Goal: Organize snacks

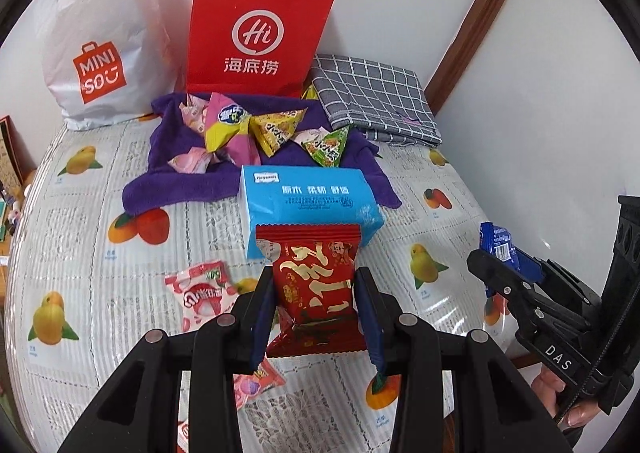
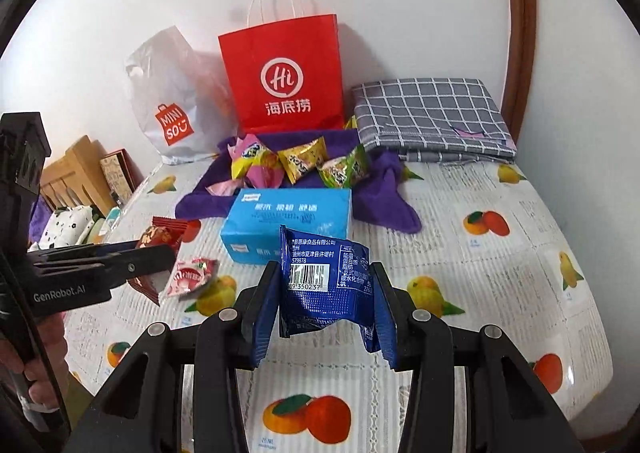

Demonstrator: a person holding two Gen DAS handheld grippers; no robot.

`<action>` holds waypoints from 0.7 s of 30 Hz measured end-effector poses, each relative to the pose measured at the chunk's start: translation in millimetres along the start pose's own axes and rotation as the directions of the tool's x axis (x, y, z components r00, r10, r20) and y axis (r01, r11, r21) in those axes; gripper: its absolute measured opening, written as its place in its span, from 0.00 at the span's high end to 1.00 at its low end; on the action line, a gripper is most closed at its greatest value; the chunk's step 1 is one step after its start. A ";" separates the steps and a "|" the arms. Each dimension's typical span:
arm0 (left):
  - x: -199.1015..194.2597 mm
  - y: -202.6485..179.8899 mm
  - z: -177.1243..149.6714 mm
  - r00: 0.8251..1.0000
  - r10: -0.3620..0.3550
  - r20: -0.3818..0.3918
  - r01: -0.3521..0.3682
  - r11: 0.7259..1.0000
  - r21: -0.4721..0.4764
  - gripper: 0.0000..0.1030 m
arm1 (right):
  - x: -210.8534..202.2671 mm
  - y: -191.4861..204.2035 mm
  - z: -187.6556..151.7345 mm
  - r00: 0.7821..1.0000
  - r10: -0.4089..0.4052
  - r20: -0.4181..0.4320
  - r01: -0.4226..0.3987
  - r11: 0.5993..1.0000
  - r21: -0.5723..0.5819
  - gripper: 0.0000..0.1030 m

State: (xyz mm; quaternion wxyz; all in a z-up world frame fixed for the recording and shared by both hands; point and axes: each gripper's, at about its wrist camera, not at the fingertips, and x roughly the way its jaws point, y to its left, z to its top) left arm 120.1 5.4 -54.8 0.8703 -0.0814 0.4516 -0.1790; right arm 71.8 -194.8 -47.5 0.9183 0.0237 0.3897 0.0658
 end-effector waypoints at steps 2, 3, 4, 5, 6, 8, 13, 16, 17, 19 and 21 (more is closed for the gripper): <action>0.5 -0.7 4.0 1.000 0.002 0.004 -0.002 1.000 -0.001 0.64 | 2.0 0.8 5.7 1.000 0.004 0.003 -0.004 1.000 -0.003 0.58; 1.0 -0.8 6.0 1.000 0.002 0.006 -0.002 1.000 -0.002 0.64 | 3.0 1.1 7.3 1.000 0.006 0.003 -0.006 1.000 -0.005 0.58; 1.5 -0.5 8.7 1.000 0.002 0.008 -0.002 1.000 -0.003 0.64 | 4.3 1.4 10.1 1.000 0.008 0.004 -0.008 1.000 -0.008 0.58; 2.0 -0.4 10.4 1.000 0.002 0.009 -0.002 1.000 -0.004 0.64 | 4.9 1.7 12.3 1.000 0.011 0.006 -0.011 1.000 -0.010 0.58; 2.5 -0.1 13.0 1.000 0.003 0.011 -0.003 1.000 -0.005 0.64 | 5.5 2.0 14.3 1.000 0.013 0.007 -0.013 1.000 -0.013 0.58; 3.3 -0.3 17.5 1.000 0.003 0.014 -0.003 1.000 -0.007 0.64 | 6.7 2.8 18.7 1.000 0.013 0.010 -0.013 1.000 -0.017 0.58; 3.2 -1.9 26.4 1.000 0.002 0.024 -0.002 1.000 0.003 0.64 | 9.9 1.7 28.4 1.000 0.018 0.017 -0.018 1.000 -0.013 0.58; 4.4 -2.2 30.0 1.000 0.000 0.025 0.000 1.000 0.006 0.64 | 12.3 1.0 31.6 1.000 0.021 0.015 -0.021 1.000 -0.003 0.58; 4.9 -2.1 30.6 1.000 -0.001 0.025 0.001 1.000 0.008 0.64 | 13.1 0.8 32.3 1.000 0.023 0.015 -0.023 1.000 -0.001 0.58; 6.8 -1.5 33.0 1.000 -0.002 0.023 0.001 1.000 0.008 0.64 | 14.9 0.7 33.8 1.000 0.024 0.012 -0.024 1.000 0.002 0.58; 8.9 -0.5 36.4 1.000 -0.001 0.022 0.001 1.000 0.007 0.64 | 17.2 0.5 35.7 1.000 0.026 0.010 -0.026 1.000 0.003 0.58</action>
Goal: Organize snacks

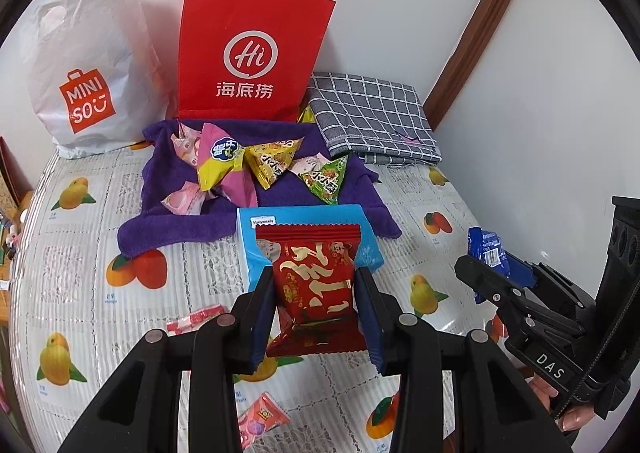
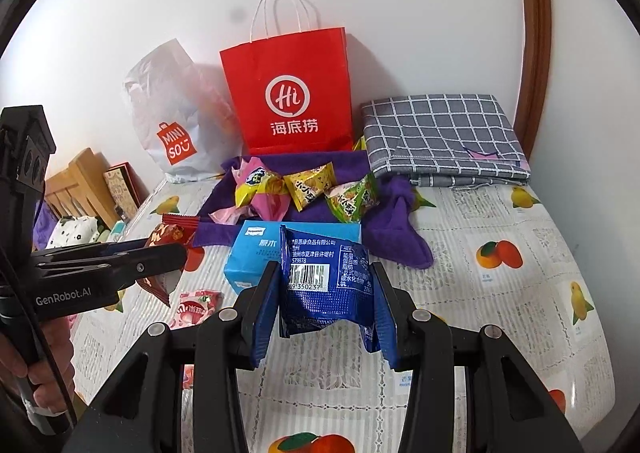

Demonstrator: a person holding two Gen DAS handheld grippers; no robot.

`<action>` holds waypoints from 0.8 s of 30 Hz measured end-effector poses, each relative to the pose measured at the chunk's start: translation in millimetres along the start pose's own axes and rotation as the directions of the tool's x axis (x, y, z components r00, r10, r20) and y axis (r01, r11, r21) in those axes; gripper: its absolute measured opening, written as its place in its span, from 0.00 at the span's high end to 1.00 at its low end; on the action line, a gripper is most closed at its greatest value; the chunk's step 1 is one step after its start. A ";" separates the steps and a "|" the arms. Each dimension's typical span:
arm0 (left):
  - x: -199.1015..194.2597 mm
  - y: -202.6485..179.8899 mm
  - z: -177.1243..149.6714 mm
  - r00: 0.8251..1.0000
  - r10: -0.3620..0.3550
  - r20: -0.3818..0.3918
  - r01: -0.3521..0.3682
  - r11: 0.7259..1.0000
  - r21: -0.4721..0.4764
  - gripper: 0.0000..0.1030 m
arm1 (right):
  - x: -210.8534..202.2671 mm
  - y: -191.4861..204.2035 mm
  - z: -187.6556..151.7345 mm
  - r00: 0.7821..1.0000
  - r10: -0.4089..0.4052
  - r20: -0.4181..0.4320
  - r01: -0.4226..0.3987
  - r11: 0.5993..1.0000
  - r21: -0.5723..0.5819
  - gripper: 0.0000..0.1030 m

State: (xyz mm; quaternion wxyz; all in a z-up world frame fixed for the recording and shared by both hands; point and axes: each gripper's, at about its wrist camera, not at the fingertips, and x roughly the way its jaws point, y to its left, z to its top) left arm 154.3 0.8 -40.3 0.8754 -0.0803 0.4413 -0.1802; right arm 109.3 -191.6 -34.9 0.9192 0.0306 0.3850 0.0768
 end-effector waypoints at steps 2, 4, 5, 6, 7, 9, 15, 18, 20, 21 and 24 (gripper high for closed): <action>1.5 1.5 4.0 1.000 0.000 0.003 0.000 1.000 -0.003 0.64 | 3.1 -0.2 3.6 1.000 0.003 -0.003 -0.003 1.000 0.000 0.58; 2.7 3.3 8.9 1.000 0.001 0.006 -0.001 1.000 -0.006 0.64 | 6.2 -0.5 7.6 1.000 0.006 -0.002 -0.006 1.000 -0.003 0.58; 3.3 4.0 11.2 1.000 0.002 0.007 -0.002 1.000 -0.007 0.64 | 7.7 -0.4 10.3 1.000 0.006 0.000 -0.006 1.000 -0.005 0.58; 4.0 4.7 14.3 1.000 0.003 0.009 -0.003 1.000 -0.007 0.64 | 9.2 -0.2 13.2 1.000 0.006 0.002 -0.006 1.000 -0.007 0.58; 4.6 5.5 17.4 1.000 0.005 0.012 -0.005 1.000 -0.008 0.64 | 10.8 -0.4 15.7 1.000 0.007 0.003 -0.007 1.000 -0.008 0.58; 6.3 7.0 22.7 1.000 0.005 0.017 -0.005 1.000 -0.011 0.64 | 13.8 0.2 21.5 1.000 0.013 0.007 -0.012 1.000 -0.013 0.58; 13.8 13.1 38.9 1.000 0.006 0.029 -0.005 1.000 -0.020 0.64 | 26.7 1.3 37.8 1.000 0.017 0.011 -0.016 0.999 -0.036 0.58; 18.0 16.2 46.5 0.999 -0.002 0.032 0.002 1.000 -0.024 0.64 | 32.7 -0.4 45.2 1.000 0.019 0.015 -0.018 0.999 -0.045 0.58; 21.1 18.6 51.8 0.999 -0.006 0.034 0.006 1.000 -0.023 0.64 | 36.4 -1.4 49.3 1.000 0.019 0.017 -0.018 0.999 -0.048 0.58; 22.6 20.8 55.0 0.999 -0.003 0.037 0.004 1.000 -0.026 0.64 | 39.4 -2.7 52.9 1.000 0.018 0.019 -0.017 0.999 -0.049 0.58; 25.6 27.7 62.9 0.999 0.002 0.043 -0.001 0.999 -0.039 0.64 | 46.4 -6.1 61.6 1.000 0.015 0.025 -0.013 0.999 -0.051 0.58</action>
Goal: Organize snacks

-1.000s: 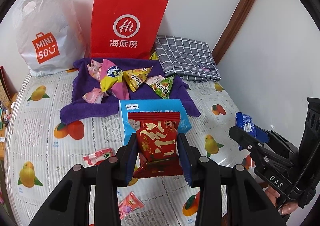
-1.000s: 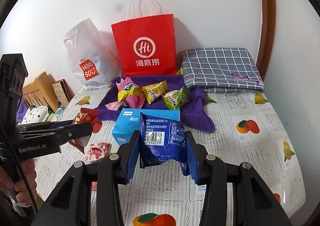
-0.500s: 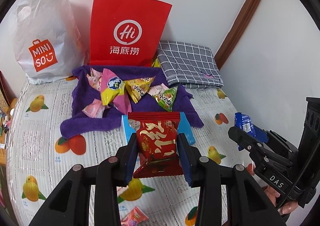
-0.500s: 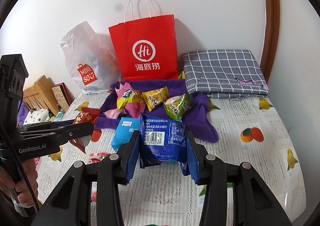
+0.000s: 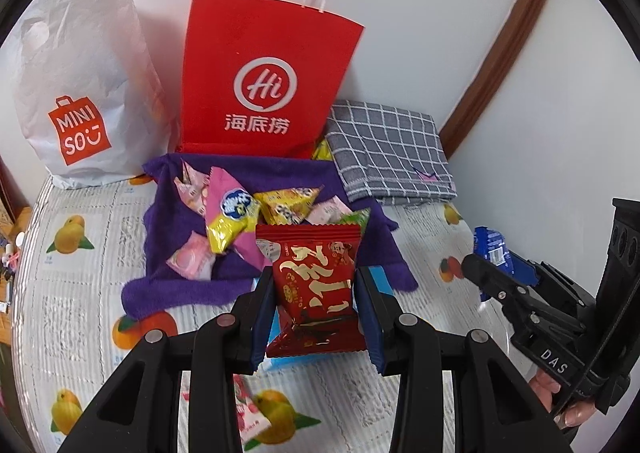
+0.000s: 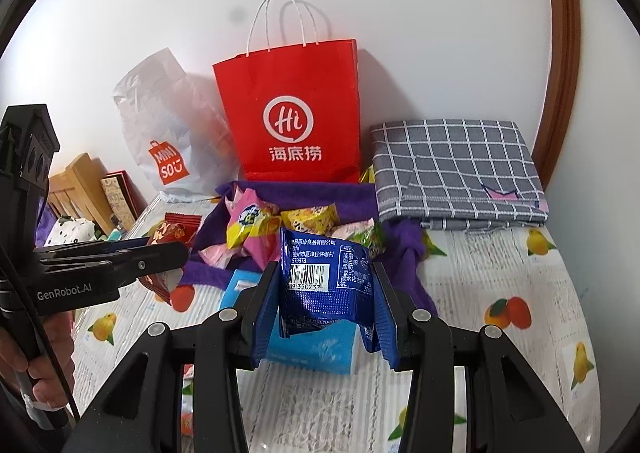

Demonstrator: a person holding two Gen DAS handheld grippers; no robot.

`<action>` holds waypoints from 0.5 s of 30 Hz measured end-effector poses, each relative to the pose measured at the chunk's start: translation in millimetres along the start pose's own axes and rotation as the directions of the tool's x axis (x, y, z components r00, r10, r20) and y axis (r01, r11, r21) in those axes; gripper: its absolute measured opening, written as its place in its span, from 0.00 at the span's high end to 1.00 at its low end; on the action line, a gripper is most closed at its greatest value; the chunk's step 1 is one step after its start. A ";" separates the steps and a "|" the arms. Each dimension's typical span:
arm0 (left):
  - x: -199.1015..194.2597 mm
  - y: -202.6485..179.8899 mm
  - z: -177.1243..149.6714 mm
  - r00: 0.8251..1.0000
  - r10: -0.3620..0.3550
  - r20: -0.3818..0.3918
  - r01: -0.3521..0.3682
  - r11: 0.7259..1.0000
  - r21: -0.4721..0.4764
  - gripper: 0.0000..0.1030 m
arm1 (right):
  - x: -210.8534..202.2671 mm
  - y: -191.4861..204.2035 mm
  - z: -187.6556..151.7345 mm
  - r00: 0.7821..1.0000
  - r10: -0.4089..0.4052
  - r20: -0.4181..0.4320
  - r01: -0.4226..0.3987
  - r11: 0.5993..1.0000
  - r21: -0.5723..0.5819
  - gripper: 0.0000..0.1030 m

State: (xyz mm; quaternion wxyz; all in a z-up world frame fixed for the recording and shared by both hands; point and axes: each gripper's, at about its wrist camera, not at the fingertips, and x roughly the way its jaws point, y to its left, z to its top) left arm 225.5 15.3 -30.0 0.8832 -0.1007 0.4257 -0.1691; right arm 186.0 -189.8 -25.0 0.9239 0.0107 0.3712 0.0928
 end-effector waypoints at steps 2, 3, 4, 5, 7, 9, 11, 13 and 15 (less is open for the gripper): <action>2.5 5.2 5.8 1.000 0.004 0.005 -0.004 1.000 -0.010 0.64 | 5.0 -2.2 5.9 1.000 0.001 0.001 -0.001 1.000 -0.002 0.58; 4.3 8.8 9.3 1.000 0.007 0.008 -0.007 1.000 -0.017 0.64 | 9.2 -4.0 10.6 1.000 0.001 0.002 -0.001 1.000 -0.001 0.58; 5.7 11.4 11.8 1.000 0.009 0.010 -0.008 1.000 -0.022 0.64 | 11.8 -4.6 13.6 1.000 0.001 0.003 -0.001 1.000 -0.001 0.58; 7.0 14.2 14.3 1.000 0.011 0.012 -0.010 1.000 -0.026 0.64 | 15.0 -5.8 17.0 1.000 0.002 0.003 -0.002 1.000 0.000 0.58; 9.8 21.0 19.4 1.000 0.017 0.015 -0.017 0.999 -0.033 0.64 | 22.4 -8.5 24.6 1.000 0.003 0.007 -0.003 1.000 0.002 0.58; 12.4 28.3 23.7 1.000 0.025 0.018 -0.024 0.999 -0.044 0.64 | 28.8 -10.5 31.2 1.000 0.006 0.010 -0.006 1.000 0.004 0.58; 16.0 36.7 28.5 0.999 0.035 0.018 -0.034 0.998 -0.057 0.64 | 36.3 -12.0 37.7 1.000 0.004 0.013 -0.005 1.000 0.002 0.58; 20.1 44.6 33.8 0.999 0.047 0.016 -0.045 0.997 -0.067 0.64 | 45.2 -13.2 43.9 1.000 -0.001 0.014 0.001 1.000 -0.004 0.58; 24.1 50.3 38.2 0.998 0.058 0.015 -0.057 0.996 -0.068 0.64 | 54.8 -15.5 50.1 1.000 -0.005 0.014 0.005 1.000 -0.005 0.58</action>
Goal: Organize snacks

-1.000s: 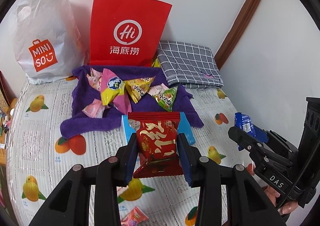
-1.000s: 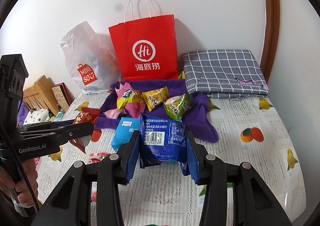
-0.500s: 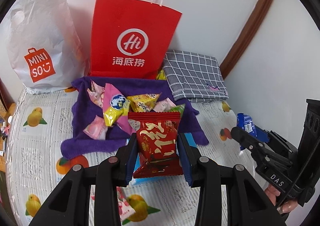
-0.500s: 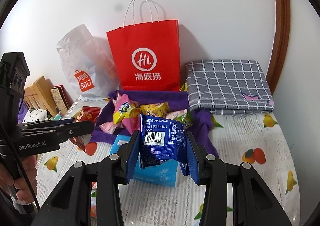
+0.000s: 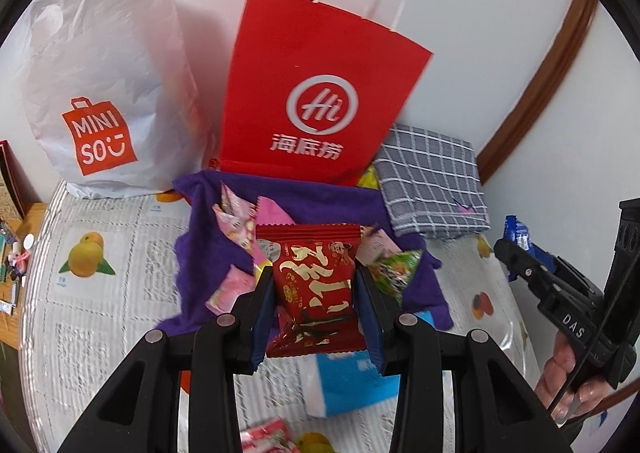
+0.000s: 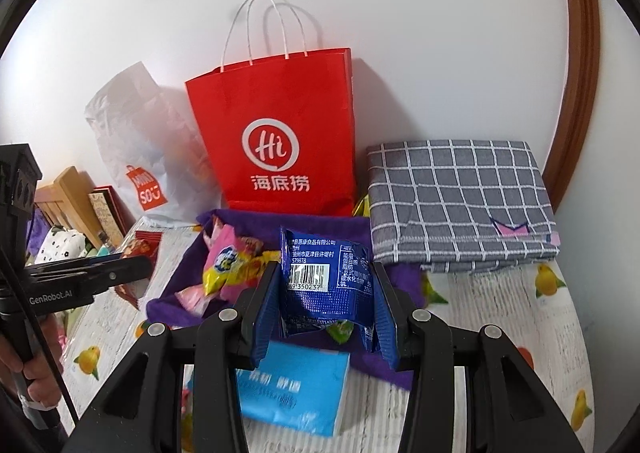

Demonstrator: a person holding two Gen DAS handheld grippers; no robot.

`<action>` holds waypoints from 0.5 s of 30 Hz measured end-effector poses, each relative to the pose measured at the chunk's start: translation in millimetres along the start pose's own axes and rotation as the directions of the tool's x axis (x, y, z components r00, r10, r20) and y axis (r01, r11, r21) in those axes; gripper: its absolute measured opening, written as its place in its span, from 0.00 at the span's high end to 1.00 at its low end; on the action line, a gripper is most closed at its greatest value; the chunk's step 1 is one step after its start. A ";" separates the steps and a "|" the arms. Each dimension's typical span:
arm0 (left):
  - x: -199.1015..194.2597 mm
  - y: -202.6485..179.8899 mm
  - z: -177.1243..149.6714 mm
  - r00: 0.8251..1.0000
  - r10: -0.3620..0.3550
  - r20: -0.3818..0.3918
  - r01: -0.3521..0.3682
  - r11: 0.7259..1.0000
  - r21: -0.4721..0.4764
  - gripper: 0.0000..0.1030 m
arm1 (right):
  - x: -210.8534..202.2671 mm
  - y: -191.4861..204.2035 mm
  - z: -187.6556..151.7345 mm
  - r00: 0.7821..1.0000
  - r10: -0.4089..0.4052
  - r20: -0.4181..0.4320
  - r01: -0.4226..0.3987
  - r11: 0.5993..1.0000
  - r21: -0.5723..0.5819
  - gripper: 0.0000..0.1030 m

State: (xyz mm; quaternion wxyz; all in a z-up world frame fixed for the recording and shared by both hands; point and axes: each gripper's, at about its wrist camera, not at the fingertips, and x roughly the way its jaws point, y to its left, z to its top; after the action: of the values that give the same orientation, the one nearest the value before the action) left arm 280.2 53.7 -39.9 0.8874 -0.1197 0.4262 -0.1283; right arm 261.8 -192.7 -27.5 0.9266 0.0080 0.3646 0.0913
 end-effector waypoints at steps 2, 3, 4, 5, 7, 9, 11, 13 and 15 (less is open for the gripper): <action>5.2 5.3 4.3 1.000 0.011 -0.001 -0.011 1.000 -0.001 0.64 | 8.4 -2.3 4.9 1.000 0.002 -0.001 -0.002 1.000 0.008 0.58; 8.2 8.0 6.3 1.000 0.015 -0.002 -0.015 1.000 -0.004 0.64 | 14.2 -4.3 8.1 1.000 0.006 -0.005 -0.006 1.000 0.018 0.58; 11.6 10.9 8.3 1.000 0.018 -0.004 -0.018 1.000 -0.008 0.64 | 19.5 -5.7 10.7 1.000 0.009 -0.006 -0.009 1.000 0.024 0.58; 14.4 13.3 9.7 1.000 0.021 -0.005 -0.021 1.000 -0.010 0.64 | 25.3 -6.2 13.4 1.000 0.012 -0.009 -0.011 1.000 0.028 0.58; 20.8 18.1 13.1 1.000 0.027 -0.008 -0.027 1.000 -0.015 0.64 | 36.8 -6.4 18.6 1.000 0.012 -0.014 -0.012 0.999 0.030 0.58; 27.0 23.7 15.7 0.999 0.036 -0.012 -0.037 0.999 -0.018 0.64 | 44.0 -6.4 22.1 1.000 0.015 -0.016 -0.015 0.999 0.031 0.58; 31.1 28.7 17.1 0.999 0.041 -0.018 -0.041 0.999 -0.022 0.64 | 51.7 -6.5 25.9 1.000 0.018 -0.017 -0.017 0.999 0.032 0.58; 34.5 37.3 18.7 0.999 0.043 -0.019 -0.043 0.998 -0.040 0.64 | 60.6 -5.5 28.1 1.000 0.019 -0.019 -0.019 0.999 0.029 0.58; 37.5 46.1 20.2 0.998 0.051 -0.021 -0.052 0.997 -0.053 0.64 | 71.7 -4.9 28.0 0.999 0.019 -0.030 -0.018 0.999 0.027 0.58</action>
State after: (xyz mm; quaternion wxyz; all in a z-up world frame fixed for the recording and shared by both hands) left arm 324.5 86.7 -69.7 0.8827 -0.1310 0.4412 -0.0952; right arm 332.9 -183.5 -55.7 0.9199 0.0221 0.3799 0.0951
